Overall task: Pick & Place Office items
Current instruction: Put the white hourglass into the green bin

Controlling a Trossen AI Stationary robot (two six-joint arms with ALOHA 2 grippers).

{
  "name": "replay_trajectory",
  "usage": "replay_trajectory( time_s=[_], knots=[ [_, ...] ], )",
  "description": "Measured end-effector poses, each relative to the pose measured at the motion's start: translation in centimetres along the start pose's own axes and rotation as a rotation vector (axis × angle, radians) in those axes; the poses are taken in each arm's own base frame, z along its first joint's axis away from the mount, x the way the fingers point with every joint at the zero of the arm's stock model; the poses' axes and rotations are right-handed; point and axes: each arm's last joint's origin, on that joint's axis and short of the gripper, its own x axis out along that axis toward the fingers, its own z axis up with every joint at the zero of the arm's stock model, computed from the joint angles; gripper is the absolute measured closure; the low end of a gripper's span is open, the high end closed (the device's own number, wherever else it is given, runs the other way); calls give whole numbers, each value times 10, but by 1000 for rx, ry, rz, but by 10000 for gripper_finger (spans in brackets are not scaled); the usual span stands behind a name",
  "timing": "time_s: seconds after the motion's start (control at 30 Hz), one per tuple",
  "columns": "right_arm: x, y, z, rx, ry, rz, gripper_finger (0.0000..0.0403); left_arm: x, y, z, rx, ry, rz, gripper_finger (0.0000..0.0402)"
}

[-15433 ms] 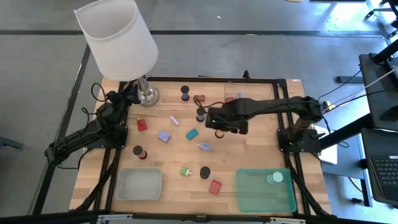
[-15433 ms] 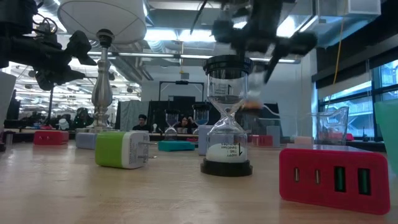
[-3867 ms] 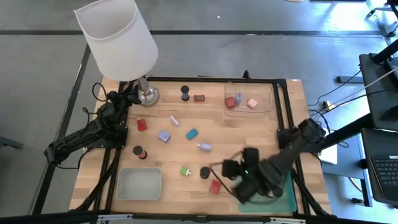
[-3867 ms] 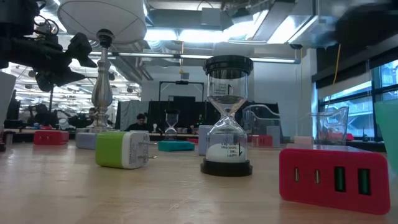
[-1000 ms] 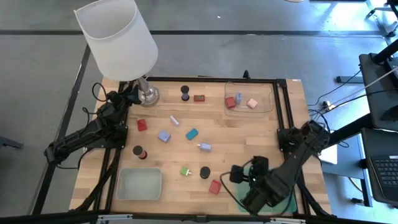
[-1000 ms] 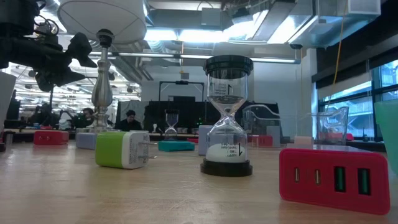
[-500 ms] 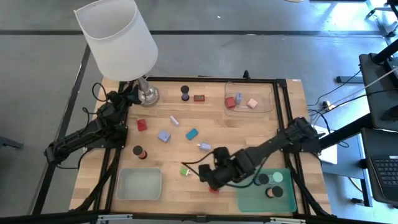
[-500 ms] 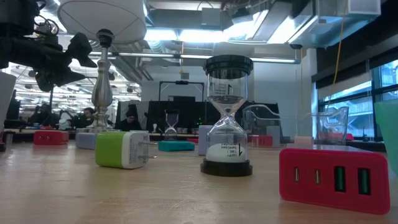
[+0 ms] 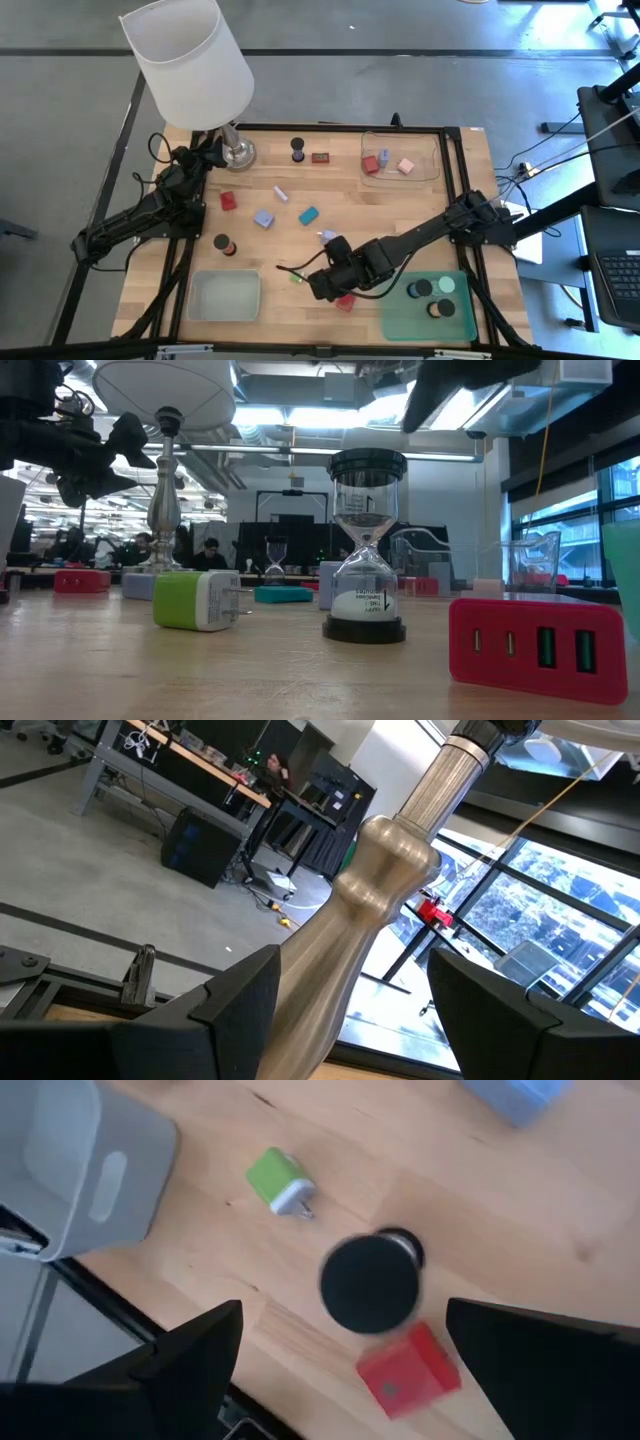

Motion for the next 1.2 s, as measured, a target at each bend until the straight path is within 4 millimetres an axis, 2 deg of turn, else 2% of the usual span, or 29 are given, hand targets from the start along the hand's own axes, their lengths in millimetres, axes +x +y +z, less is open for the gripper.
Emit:
replay_trajectory(
  time_s=[0.2,0.57,0.8,0.97,1.2],
  knots=[
    [13,1,-2,-68,-29,-23,51,0,0,0,0,0,0,151],
    [52,0,-7,-90,-17,-94,51,0,1,-1,9,9,6,151],
    [58,-2,-7,-35,7,-123,56,0,1,-1,11,10,6,151],
    [58,-3,-6,13,0,-127,93,0,1,-1,10,10,6,151],
    [58,-3,-6,90,-8,-129,186,0,1,-1,11,11,6,151]
  ],
)
